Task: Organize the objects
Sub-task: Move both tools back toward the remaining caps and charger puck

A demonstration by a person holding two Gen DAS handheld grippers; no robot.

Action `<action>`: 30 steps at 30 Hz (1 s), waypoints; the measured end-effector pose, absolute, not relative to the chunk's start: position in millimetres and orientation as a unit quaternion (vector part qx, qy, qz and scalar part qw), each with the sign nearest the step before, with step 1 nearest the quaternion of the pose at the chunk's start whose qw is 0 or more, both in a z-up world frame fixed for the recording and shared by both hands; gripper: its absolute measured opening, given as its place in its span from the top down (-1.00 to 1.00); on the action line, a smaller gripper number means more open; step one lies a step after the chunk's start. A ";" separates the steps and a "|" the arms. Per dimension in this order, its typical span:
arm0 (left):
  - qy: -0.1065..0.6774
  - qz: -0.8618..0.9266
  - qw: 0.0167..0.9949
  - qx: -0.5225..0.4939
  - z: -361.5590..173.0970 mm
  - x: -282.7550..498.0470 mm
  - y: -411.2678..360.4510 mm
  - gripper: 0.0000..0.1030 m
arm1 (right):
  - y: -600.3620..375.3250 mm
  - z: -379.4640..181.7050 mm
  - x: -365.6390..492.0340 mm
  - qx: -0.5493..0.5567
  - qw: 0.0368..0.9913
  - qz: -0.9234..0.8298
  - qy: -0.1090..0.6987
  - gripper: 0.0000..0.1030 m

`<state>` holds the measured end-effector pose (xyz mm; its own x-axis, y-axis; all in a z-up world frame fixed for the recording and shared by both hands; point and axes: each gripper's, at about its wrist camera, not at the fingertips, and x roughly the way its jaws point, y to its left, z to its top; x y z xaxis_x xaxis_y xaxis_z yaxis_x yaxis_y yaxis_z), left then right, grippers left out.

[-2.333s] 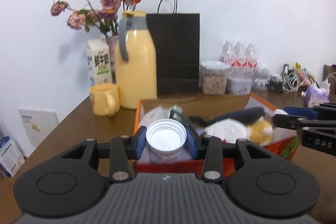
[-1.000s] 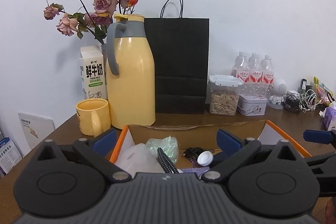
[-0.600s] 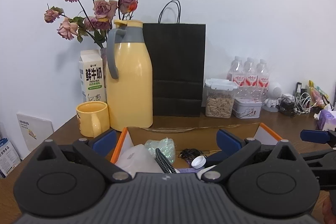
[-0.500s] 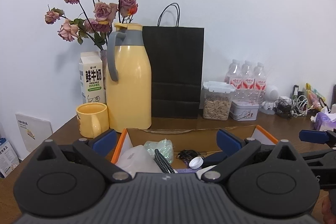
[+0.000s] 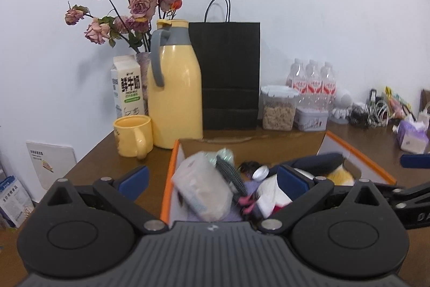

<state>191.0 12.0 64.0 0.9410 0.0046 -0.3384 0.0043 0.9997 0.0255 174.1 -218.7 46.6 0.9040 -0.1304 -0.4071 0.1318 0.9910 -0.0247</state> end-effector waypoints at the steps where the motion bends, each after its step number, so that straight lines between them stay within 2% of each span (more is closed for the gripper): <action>1: 0.175 0.002 0.984 0.015 61.6 187.6 14.2 -1.00 | -218.9 44.5 170.1 -0.001 0.975 -0.067 0.213 -1.00; 17: 0.269 0.022 0.963 -0.016 5.2 152.2 43.2 -1.00 | -219.9 0.5 139.6 0.021 0.956 -0.066 0.284 -1.00; 23: 0.275 0.015 0.961 -0.024 1.2 149.4 42.3 -1.00 | -208.6 -13.3 147.7 0.011 0.951 -0.054 0.306 -0.99; 25: 0.277 0.013 0.960 -0.025 0.8 152.0 41.2 -1.00 | -207.2 -15.0 149.2 0.009 0.950 -0.052 0.306 -0.94; 28: 0.282 0.013 0.959 -0.026 -0.8 154.3 40.5 -1.00 | -207.8 -17.4 152.7 0.006 0.948 -0.048 0.313 -0.74; 30: 0.282 0.013 0.959 -0.028 -0.9 154.3 40.7 -1.00 | -209.2 -18.9 156.1 -0.007 0.946 -0.047 0.320 -0.48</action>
<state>154.3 40.7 -0.9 0.8402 0.0088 -0.5422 -0.0400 0.9981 -0.0458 156.1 -209.2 -18.9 0.7909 -0.0939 -0.6047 0.0854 0.9954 -0.0429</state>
